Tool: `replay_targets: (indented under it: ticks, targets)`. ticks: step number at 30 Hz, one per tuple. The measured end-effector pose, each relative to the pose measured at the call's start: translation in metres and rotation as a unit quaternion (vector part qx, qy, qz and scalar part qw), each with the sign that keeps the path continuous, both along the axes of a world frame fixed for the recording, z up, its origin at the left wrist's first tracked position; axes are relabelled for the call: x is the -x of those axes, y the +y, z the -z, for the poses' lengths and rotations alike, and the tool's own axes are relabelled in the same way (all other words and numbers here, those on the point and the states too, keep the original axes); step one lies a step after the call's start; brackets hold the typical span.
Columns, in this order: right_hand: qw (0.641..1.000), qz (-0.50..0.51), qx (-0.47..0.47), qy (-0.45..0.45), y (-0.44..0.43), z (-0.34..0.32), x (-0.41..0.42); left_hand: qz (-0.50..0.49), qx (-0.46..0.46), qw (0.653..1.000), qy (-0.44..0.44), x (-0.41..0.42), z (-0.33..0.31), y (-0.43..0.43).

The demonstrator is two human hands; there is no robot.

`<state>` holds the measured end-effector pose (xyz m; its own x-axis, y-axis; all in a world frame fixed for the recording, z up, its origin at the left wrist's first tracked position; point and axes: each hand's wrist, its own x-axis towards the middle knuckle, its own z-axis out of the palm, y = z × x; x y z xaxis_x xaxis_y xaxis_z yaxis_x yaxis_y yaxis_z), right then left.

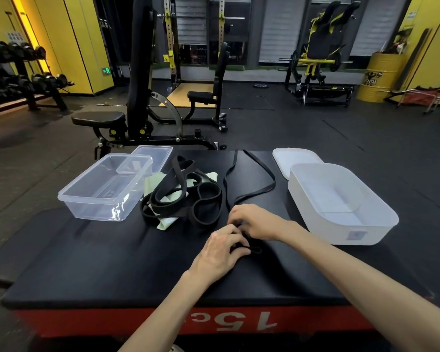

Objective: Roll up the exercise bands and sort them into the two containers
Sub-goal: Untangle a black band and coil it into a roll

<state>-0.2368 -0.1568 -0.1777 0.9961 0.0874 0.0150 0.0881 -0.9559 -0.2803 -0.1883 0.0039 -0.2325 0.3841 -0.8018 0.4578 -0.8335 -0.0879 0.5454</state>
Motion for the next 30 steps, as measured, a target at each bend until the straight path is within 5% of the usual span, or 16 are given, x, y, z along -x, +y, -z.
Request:
replay_targets:
  ticks: [12,25,30]
  targets:
    - [0.989,0.088,0.006,-0.122,-0.020,0.010,0.051,-0.051,-0.005,0.998,-0.021,0.007,0.000,0.005]
    - [0.993,0.089,-0.004,-0.081,-0.011,0.008,0.062,-0.095,-0.005,0.995,-0.014,0.007,0.002,-0.001]
    - [0.983,0.120,0.002,-0.140,0.003,0.021,0.065,-0.122,-0.017,0.992,0.026,0.009,-0.002,-0.004]
